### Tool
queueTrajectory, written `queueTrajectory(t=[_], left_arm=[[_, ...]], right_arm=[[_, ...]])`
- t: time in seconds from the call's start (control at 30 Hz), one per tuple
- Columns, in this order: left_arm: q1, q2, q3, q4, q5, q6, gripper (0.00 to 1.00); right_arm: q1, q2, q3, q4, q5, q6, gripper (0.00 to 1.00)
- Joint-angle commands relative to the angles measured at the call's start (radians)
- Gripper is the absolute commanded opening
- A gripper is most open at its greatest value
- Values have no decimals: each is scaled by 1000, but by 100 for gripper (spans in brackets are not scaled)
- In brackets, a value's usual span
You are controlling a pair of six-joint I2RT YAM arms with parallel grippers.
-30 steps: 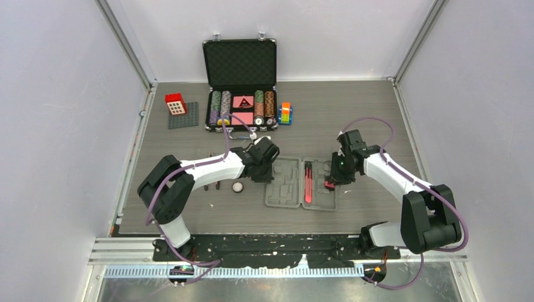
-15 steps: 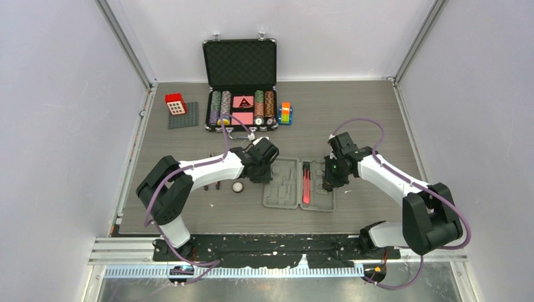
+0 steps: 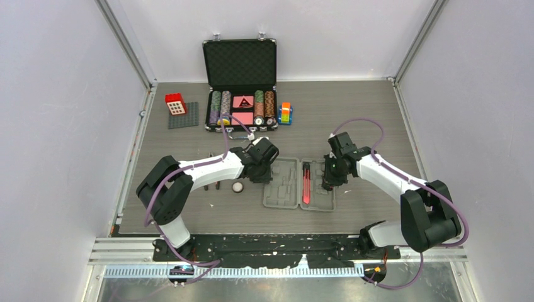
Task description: Pack the tool kit
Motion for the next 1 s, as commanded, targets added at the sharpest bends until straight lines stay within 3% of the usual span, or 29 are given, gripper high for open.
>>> queueTrajectory(t=[0.0,0.23,0.53,0.97], left_arm=[[-3,-34,-6,-34,-25,1,0],[-3,-35,-7,-36,-28,0,0],[-3,-29,-4,-32,-27,0,0],[-3,-27,-3,-29,-23,3,0]], right_arm=[[1,1,-15,92,79,8,15],[0,2,-21,124,125,13,15],[1,-72,46,-10,76,-26,16],[2,47,100,-17,43,-41,15]])
